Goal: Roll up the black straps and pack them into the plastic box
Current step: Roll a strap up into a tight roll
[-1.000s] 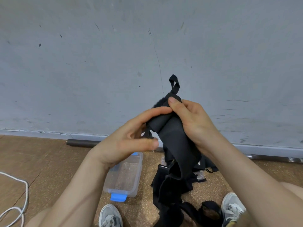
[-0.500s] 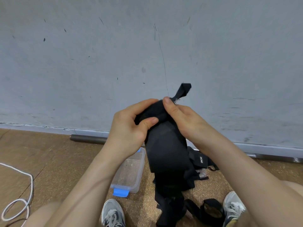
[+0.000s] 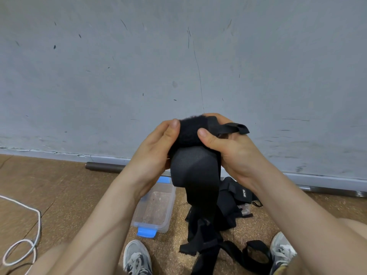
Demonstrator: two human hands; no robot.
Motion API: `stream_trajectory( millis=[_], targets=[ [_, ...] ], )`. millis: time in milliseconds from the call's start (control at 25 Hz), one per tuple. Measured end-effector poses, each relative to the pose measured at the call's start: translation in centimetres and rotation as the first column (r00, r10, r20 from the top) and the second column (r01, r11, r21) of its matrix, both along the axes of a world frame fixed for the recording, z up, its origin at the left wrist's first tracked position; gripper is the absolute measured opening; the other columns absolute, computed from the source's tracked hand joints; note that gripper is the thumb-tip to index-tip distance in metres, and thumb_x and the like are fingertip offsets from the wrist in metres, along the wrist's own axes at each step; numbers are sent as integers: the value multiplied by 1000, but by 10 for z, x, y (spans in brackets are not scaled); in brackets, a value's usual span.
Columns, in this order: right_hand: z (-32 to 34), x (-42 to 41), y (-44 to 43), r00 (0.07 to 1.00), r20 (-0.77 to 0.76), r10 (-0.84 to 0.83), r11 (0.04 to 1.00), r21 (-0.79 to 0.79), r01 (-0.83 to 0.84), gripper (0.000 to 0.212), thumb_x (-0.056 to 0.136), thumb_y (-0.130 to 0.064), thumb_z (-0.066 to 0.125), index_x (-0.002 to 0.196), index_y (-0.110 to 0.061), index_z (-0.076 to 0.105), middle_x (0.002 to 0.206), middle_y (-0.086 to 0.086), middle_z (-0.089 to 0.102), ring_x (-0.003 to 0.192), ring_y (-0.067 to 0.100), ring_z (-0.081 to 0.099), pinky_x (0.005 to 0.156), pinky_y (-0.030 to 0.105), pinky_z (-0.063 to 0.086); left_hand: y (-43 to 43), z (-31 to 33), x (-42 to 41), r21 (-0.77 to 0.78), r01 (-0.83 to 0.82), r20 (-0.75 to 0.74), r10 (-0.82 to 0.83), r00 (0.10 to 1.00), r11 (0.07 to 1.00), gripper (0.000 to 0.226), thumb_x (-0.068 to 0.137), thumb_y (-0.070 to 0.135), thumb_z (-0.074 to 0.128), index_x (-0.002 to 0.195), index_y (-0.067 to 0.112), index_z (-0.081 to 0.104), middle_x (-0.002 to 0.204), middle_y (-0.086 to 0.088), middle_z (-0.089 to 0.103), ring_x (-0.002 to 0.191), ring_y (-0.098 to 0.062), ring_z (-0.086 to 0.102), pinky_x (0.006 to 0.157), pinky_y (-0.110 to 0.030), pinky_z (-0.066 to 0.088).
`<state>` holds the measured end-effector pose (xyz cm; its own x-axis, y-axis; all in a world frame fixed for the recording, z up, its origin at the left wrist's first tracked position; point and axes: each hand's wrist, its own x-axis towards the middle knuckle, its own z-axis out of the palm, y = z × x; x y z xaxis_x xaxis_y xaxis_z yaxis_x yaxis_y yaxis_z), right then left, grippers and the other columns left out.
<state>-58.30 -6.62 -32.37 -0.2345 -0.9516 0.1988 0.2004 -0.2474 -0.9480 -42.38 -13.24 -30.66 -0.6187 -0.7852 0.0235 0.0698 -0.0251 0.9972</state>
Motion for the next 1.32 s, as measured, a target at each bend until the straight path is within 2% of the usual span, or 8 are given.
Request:
stream_trajectory(
  millis=[160, 360, 440, 600, 880, 1120, 1200, 1320],
  targets=[
    [-4, 11, 1, 939, -334, -86, 996, -44, 76, 36, 87, -21, 67, 122, -27, 59, 109, -3, 69, 104, 12, 66, 90, 28, 54, 5, -6, -6, 91, -39, -164, 53, 985, 995, 40, 84, 32, 57, 118, 11, 57, 106, -8, 69, 98, -20, 68, 85, -34, 57],
    [27, -37, 21, 835, -398, 379, 917, 284, -280, 88, 73, -54, 77, 149, -41, 33, 142, -20, 51, 129, -6, 48, 104, 19, 41, -1, -6, -3, -8, -104, -109, 102, 989, 995, 21, 95, 7, 57, 113, 18, 58, 103, -6, 66, 94, -22, 65, 78, -34, 58],
    [30, -35, 20, 870, -417, 264, 951, 263, -162, 80, 74, -64, 72, 143, -35, 46, 135, -16, 59, 124, -2, 55, 107, 30, 45, 1, -6, -4, -27, -21, -98, 19, 995, 999, 26, 90, 9, 62, 114, 18, 57, 102, -5, 65, 93, -21, 65, 76, -32, 58],
    [18, -23, 9, 731, -652, 200, 969, 241, -49, 31, 89, -28, 72, 118, -18, 66, 99, 4, 74, 92, 19, 71, 86, 45, 58, 11, -6, -10, -175, -4, 53, 13, 998, 985, 38, 91, 6, 66, 123, 22, 55, 105, -6, 66, 92, -19, 68, 76, -31, 59],
    [17, -29, 12, 906, -424, 2, 991, 119, 54, 29, 89, -13, 70, 117, -9, 64, 91, 8, 71, 78, 10, 69, 63, 26, 57, 9, -12, -16, -35, -102, -33, 101, 994, 994, 54, 73, 34, 68, 119, 16, 47, 93, -5, 76, 90, -17, 73, 74, -23, 56],
    [20, -41, 15, 958, -288, -18, 996, 74, 41, 20, 93, -14, 63, 111, -8, 66, 78, -6, 66, 70, 7, 61, 59, 21, 49, 6, -20, -13, -129, 198, 332, -146, 932, 972, 29, 72, 28, 79, 99, 23, 71, 108, 7, 72, 104, -6, 65, 87, -19, 51],
    [18, -44, 13, 948, -310, -76, 988, 106, 114, 21, 93, -13, 66, 113, -8, 66, 86, -2, 71, 77, 13, 68, 67, 31, 56, 6, -32, -19, -519, 186, 548, 158, 821, 834, 21, 74, 27, 83, 92, 26, 72, 114, 21, 51, 115, -6, 42, 98, -25, 40],
    [4, -51, 3, 836, -462, -297, 904, 146, 402, 29, 90, -17, 71, 119, -14, 65, 95, 0, 72, 88, 22, 70, 64, 39, 60, 17, -45, -27, -824, 167, 431, 407, 805, 542, 19, 74, 27, 84, 80, 12, 75, 113, 15, 37, 107, -9, 25, 98, -40, 37]
  ],
)
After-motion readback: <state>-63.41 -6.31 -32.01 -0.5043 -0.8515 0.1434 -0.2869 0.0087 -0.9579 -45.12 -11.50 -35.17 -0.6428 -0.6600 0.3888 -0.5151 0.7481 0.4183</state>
